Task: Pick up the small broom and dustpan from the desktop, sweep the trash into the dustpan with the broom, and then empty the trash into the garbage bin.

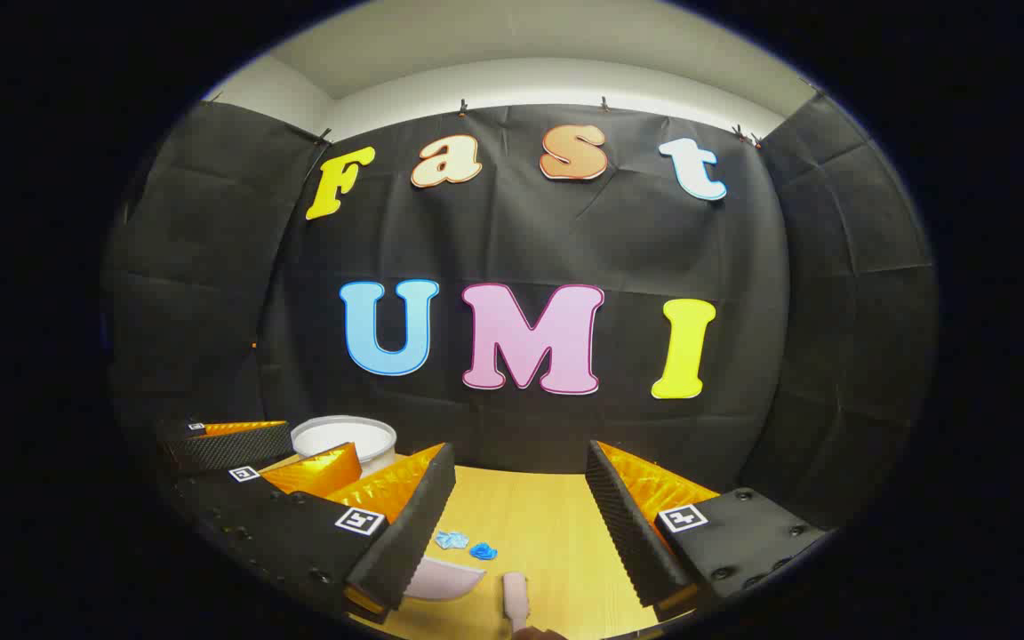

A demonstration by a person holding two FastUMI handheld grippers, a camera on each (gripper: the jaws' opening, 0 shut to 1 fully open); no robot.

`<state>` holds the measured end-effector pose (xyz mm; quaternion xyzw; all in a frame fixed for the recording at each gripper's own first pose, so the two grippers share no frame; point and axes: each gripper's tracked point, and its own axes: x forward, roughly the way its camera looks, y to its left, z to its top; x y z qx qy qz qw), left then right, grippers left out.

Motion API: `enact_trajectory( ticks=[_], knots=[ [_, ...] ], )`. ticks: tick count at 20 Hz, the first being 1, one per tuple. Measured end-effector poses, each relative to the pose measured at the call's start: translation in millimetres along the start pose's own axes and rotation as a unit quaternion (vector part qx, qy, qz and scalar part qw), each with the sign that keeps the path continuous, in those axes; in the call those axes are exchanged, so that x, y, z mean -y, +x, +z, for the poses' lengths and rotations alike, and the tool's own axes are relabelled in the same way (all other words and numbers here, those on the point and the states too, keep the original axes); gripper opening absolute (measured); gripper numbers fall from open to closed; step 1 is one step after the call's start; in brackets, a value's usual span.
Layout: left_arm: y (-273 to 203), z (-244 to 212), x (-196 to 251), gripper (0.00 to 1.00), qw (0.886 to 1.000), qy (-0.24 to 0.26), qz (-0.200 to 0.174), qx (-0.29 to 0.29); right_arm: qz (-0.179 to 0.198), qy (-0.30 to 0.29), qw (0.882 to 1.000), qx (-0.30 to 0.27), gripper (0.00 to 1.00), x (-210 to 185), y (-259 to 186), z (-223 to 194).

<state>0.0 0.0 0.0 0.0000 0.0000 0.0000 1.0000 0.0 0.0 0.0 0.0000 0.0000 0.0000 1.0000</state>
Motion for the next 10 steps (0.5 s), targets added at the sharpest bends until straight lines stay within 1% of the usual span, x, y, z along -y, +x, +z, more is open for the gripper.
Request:
enact_trajectory(
  ticks=[10],
  knots=[
    [-10.0,3.5,5.9,0.81,1.000,0.002,-0.006,0.009,0.008,-0.005,1.000,0.004,0.89,-0.8,-10.1,2.8]
  ],
)
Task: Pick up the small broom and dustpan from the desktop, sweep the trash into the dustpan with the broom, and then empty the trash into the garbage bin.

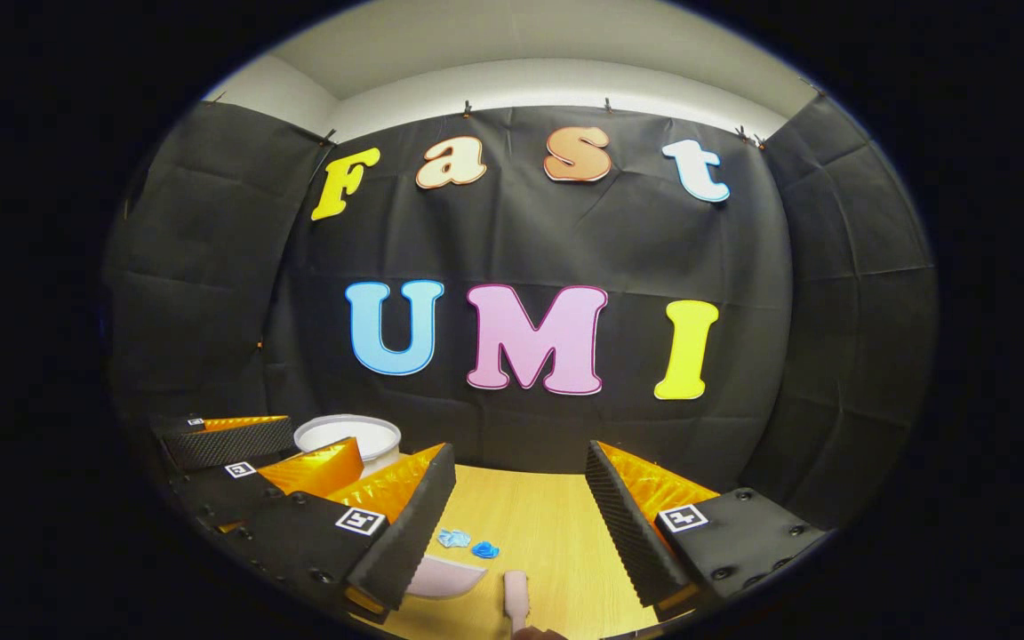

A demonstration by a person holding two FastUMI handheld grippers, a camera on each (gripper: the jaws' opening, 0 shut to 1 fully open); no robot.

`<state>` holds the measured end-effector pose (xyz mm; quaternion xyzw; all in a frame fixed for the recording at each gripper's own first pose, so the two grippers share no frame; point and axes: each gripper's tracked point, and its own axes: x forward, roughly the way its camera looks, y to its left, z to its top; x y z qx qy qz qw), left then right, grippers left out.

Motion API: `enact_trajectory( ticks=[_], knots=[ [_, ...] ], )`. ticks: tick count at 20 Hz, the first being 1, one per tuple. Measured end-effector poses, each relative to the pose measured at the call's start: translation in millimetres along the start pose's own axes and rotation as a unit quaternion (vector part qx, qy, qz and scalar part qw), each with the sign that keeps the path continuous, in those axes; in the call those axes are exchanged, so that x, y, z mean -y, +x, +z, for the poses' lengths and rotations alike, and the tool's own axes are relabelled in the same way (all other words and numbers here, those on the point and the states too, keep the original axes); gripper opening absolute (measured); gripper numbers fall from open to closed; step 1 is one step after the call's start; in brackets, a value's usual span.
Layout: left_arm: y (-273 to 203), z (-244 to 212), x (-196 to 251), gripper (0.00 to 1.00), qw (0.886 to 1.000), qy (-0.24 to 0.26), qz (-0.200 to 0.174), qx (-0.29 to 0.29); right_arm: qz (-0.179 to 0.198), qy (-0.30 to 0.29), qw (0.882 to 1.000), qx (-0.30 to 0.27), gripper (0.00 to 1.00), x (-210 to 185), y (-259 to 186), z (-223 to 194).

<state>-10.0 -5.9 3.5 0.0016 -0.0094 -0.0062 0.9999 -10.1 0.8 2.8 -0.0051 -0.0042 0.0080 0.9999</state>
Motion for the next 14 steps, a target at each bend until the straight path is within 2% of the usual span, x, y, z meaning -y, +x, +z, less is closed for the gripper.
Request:
enact_trajectory(
  ticks=[14],
  knots=[
    [-14.8,8.2,-1.5,0.80,0.999,0.014,0.020,0.020,-0.007,0.001,1.000,0.009,0.88,11.2,-17.7,6.6]
  ],
)
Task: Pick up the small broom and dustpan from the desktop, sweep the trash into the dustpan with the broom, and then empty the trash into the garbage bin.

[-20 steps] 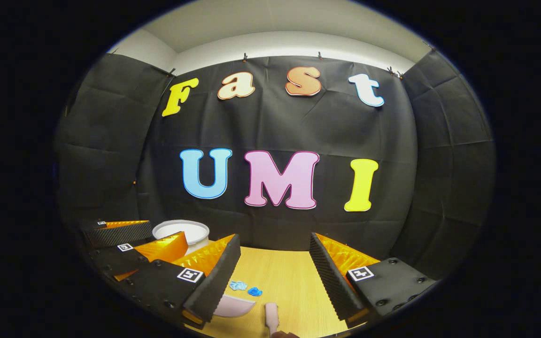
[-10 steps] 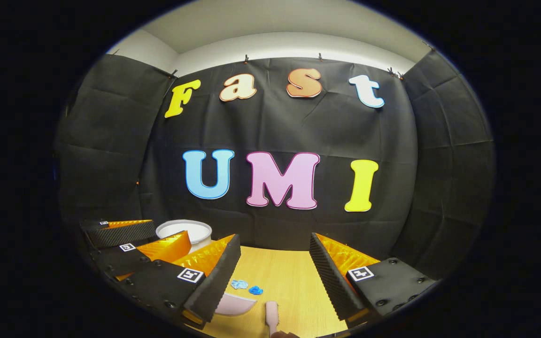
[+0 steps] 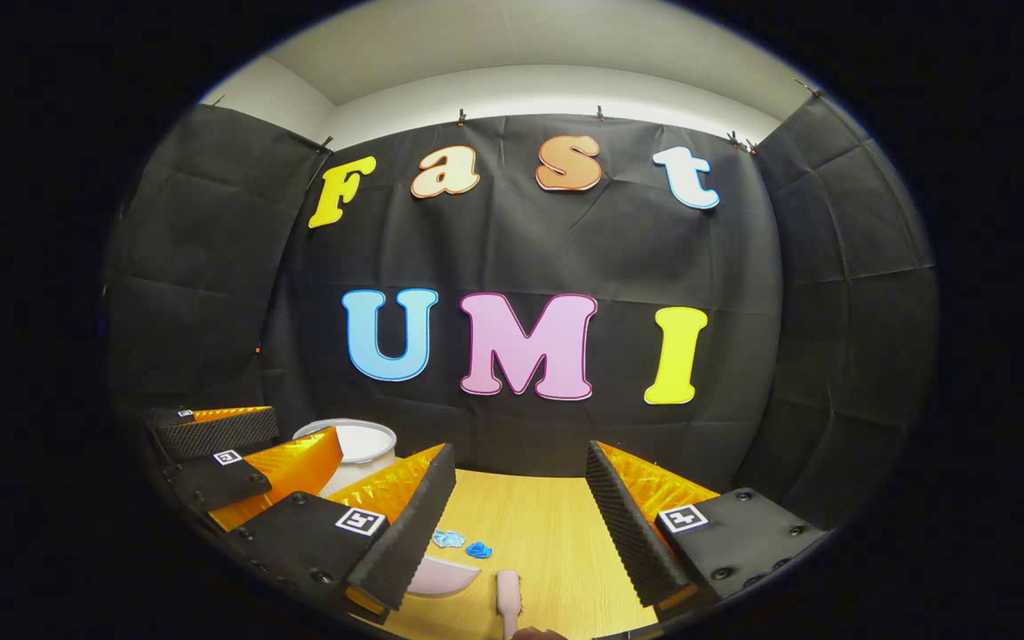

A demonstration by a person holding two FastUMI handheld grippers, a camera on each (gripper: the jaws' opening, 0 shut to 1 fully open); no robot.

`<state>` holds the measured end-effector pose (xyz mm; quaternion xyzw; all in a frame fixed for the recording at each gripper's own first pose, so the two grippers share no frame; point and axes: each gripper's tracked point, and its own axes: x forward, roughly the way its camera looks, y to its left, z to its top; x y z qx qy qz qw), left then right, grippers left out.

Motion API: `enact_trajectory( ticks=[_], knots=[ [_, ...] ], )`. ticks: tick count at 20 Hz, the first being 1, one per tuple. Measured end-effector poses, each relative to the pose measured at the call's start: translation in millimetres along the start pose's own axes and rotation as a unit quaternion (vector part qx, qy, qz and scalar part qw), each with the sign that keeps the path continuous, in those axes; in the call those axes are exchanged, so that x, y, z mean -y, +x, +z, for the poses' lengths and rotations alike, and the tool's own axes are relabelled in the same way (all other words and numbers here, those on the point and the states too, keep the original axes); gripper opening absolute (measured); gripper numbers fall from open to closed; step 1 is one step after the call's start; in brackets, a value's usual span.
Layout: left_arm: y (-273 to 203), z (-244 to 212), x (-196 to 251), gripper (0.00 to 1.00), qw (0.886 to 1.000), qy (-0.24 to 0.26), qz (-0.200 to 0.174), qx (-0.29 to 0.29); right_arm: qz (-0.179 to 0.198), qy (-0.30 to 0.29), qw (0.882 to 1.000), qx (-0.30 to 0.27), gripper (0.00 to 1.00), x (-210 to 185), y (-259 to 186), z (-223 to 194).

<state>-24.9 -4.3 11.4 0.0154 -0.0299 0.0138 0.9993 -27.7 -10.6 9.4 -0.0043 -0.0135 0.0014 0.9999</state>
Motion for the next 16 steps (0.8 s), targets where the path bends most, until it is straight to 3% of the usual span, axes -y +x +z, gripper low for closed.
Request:
enact_trajectory(
  ticks=[16],
  knots=[
    [0.7,-18.0,-9.8,0.81,0.999,-0.008,0.004,-0.049,-0.008,0.001,1.000,-0.010,0.88,2.2,-1.6,-7.2]
  ],
)
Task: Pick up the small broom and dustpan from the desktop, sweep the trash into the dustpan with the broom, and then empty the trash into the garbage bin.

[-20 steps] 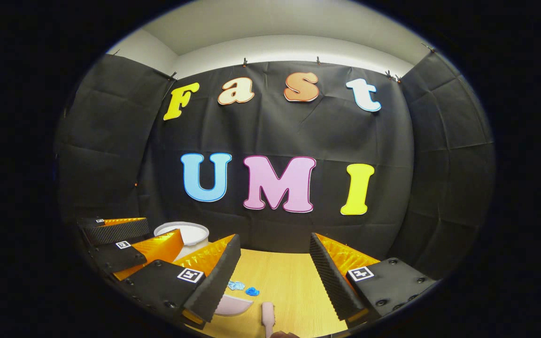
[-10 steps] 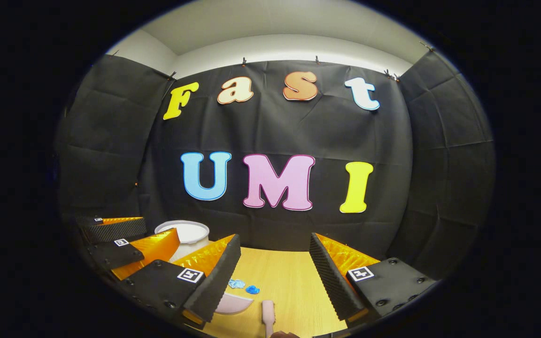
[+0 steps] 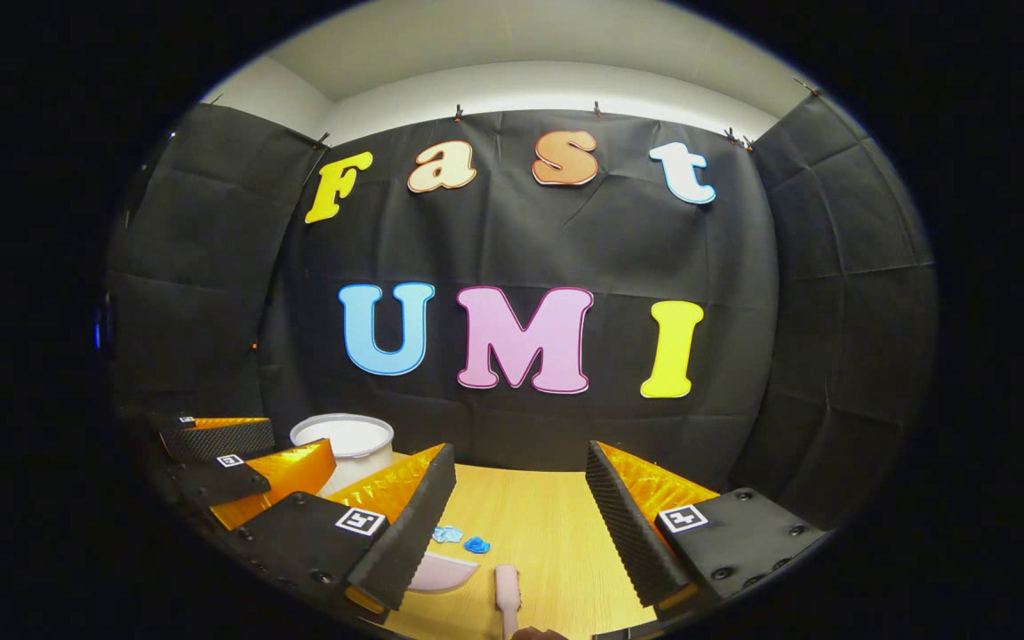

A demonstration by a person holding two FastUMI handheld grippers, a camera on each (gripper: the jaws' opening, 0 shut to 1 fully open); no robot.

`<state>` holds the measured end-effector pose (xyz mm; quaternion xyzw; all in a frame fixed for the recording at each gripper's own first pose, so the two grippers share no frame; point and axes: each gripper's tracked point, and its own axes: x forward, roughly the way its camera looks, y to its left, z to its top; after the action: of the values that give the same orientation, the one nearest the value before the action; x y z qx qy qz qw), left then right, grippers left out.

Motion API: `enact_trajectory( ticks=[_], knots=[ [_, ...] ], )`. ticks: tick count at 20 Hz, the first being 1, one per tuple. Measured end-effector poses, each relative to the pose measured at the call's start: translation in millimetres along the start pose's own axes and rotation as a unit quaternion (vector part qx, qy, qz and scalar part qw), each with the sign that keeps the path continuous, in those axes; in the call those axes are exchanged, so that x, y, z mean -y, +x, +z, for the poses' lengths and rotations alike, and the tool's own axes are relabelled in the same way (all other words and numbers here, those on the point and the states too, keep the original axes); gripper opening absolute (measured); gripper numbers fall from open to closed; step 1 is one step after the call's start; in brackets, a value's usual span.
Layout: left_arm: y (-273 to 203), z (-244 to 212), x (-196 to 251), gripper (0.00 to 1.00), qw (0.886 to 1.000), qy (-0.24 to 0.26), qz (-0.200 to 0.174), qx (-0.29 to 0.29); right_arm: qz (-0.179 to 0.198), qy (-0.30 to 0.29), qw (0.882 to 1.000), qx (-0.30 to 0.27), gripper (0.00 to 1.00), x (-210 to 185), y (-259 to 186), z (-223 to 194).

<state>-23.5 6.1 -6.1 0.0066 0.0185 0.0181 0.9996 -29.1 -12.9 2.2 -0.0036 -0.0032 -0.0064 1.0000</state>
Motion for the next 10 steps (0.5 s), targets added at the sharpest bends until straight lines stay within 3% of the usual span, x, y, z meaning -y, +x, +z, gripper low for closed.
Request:
enact_trajectory(
  ticks=[1,10],
  knots=[
    [0.6,0.3,-0.1,0.81,1.000,0.000,0.000,-0.001,0.001,0.000,1.000,-0.001,0.95,-1.2,0.9,0.4],
    [1.7,-11.8,-7.9,0.81,0.999,0.013,-0.015,-0.039,0.016,0.000,1.000,-0.017,0.95,-4.8,11.9,2.4]
  ],
)
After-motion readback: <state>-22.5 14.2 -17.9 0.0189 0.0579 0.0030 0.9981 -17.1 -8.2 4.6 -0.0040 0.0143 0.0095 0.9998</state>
